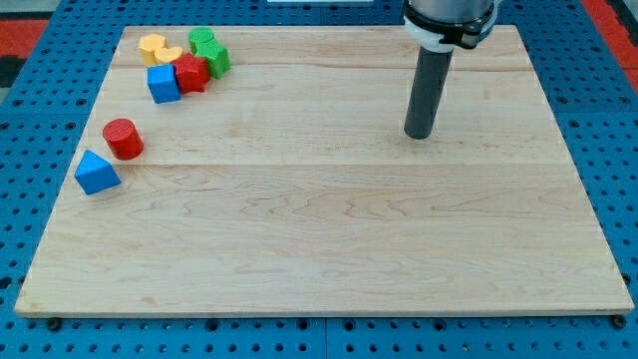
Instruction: Move the arm to the center right of the board
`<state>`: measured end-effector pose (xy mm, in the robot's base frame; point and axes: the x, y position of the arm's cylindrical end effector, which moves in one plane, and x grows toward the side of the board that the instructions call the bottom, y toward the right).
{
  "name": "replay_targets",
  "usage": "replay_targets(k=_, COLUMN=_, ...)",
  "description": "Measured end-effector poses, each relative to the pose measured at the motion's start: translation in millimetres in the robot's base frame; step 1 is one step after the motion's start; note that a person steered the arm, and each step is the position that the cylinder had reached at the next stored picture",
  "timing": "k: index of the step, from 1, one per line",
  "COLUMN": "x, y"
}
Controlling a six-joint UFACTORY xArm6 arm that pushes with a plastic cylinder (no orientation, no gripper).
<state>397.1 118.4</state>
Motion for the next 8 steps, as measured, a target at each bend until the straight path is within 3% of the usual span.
replay_targets(k=8, x=0.4, y=111.0)
